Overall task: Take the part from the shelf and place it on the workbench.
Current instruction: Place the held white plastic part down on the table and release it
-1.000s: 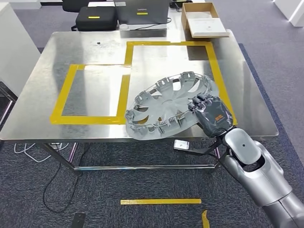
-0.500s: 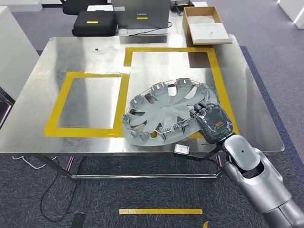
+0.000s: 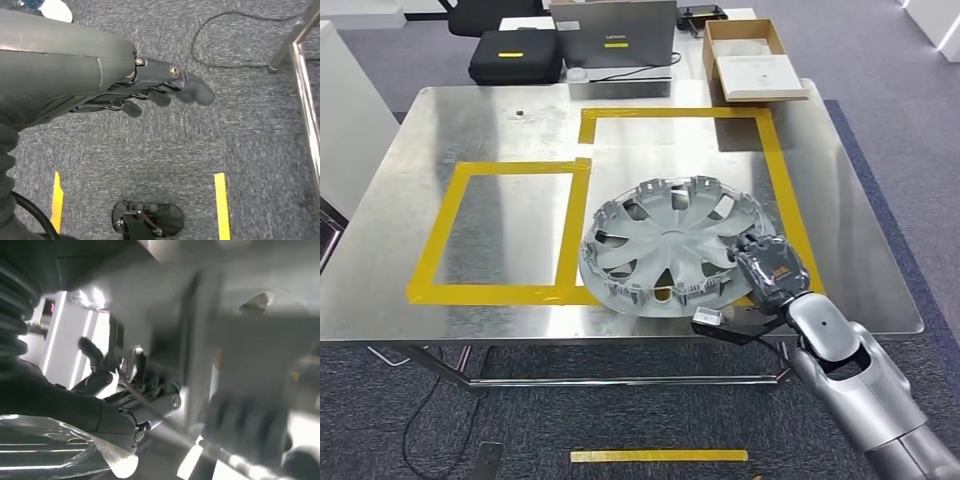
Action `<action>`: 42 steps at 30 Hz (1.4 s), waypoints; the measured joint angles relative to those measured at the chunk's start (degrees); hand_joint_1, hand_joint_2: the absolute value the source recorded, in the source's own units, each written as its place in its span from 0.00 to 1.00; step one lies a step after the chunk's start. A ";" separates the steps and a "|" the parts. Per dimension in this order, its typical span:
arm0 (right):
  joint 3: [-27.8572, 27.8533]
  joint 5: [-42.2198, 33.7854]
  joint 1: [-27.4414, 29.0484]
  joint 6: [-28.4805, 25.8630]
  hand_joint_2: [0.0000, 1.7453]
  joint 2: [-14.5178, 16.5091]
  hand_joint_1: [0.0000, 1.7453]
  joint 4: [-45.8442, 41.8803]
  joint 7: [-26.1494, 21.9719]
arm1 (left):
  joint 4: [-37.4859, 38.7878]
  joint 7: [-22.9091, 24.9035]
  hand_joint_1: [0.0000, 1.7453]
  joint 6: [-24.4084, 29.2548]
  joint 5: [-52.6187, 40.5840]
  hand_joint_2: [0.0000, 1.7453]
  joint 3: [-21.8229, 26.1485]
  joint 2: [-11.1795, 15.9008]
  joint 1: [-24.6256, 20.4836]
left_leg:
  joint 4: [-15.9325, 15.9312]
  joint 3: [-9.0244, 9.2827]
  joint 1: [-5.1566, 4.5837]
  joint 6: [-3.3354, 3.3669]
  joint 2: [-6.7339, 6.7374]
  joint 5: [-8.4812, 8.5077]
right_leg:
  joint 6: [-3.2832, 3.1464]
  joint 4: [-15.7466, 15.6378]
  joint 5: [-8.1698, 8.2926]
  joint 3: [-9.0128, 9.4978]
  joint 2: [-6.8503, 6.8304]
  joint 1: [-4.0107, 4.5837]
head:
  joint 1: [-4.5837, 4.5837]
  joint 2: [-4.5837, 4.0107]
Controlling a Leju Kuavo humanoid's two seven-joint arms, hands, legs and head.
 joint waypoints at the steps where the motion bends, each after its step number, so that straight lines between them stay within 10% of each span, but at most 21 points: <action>1: -0.07 -0.38 -0.01 0.96 0.00 0.05 0.00 0.95 -0.45 | -0.01 0.38 0.00 -0.10 -0.02 0.75 0.00 -0.03 0.01 | -0.18 0.16 0.14 0.18 -0.03 0.29 | 0.35 0.01 -0.23 -0.07 -0.01 0.00 | 0.02 0.00; 4: -0.15 -1.45 -0.43 1.67 0.00 0.09 0.00 3.22 -1.36 | -0.02 1.25 0.00 0.82 0.00 0.00 0.00 -0.07 -0.11 | -1.05 0.72 0.69 0.66 0.03 0.64 | 1.07 4.76 -3.30 -2.57 0.00 -0.02 | 0.33 0.00; 8: -0.13 -2.21 0.38 1.11 0.00 0.09 0.00 4.65 -1.62 | -0.02 1.58 0.00 2.41 0.27 0.00 0.03 -0.09 -0.02 | -0.91 0.77 0.78 0.83 -0.01 0.43 | 1.75 15.06 -6.20 -8.06 -0.03 -0.18 | 0.54 0.00; 13: -0.13 -2.89 0.52 1.05 0.00 0.11 0.00 4.73 -1.81 | -0.02 1.65 0.00 2.76 0.65 0.00 0.16 -0.12 -0.02 | 0.25 0.55 0.86 -0.31 -0.15 -0.38 | 1.81 1.21 0.32 -1.45 0.02 -0.42 | 0.61 0.00; 18: -0.09 -2.99 0.69 1.07 0.00 0.28 0.00 4.74 -1.93 | -0.02 1.70 0.00 2.79 0.65 0.00 0.25 0.00 0.06 | 2.39 -0.21 0.79 -1.49 -0.08 -1.90 | 0.27 0.62 0.15 -0.69 0.10 -0.44 | 0.42 0.00; 23: 0.08 -5.70 0.64 3.77 0.00 0.34 0.00 4.04 -3.17 | -0.02 2.44 0.00 3.44 0.78 0.00 0.52 -0.02 0.30 | 16.28 -6.08 0.98 -2.05 0.04 -7.69 | -0.53 0.61 -0.09 -0.22 0.03 -0.27 | 0.18 0.00; 27: 0.78 -10.12 0.20 9.30 0.00 -1.19 0.00 0.83 -3.45 | -0.02 3.25 0.00 5.92 1.15 0.00 1.22 0.15 0.56 | 5.33 -1.11 0.58 -0.52 0.03 -1.32 | -0.54 0.61 -0.34 0.21 0.23 0.07 | 0.20 0.00; 33: 1.37 -13.70 0.80 8.39 0.00 -5.03 0.00 -6.05 -3.21 | -0.02 3.83 0.00 9.40 1.63 0.00 2.11 0.22 1.13 | -0.03 1.13 0.61 0.47 0.11 -0.47 | 0.94 1.26 -1.34 -0.51 0.04 0.28 | 0.36 0.00; 38: 1.20 -13.27 3.95 5.24 0.00 -6.12 0.00 -12.38 -2.67 | -0.02 3.69 0.00 10.63 1.86 0.00 2.74 -0.01 1.22 | -0.38 1.26 0.75 0.91 0.23 -0.16 | 1.70 15.34 -7.47 -6.92 0.06 0.07 | 0.59 0.00; 42: 0.65 -11.77 6.23 1.87 0.00 -6.12 0.00 -17.12 -2.39 | -0.02 3.51 0.00 10.90 1.93 0.00 2.99 -0.14 1.19 | -0.13 1.26 0.70 0.65 0.20 -0.19 | 1.87 4.99 -1.31 -2.03 -0.06 -0.12 | 0.59 0.00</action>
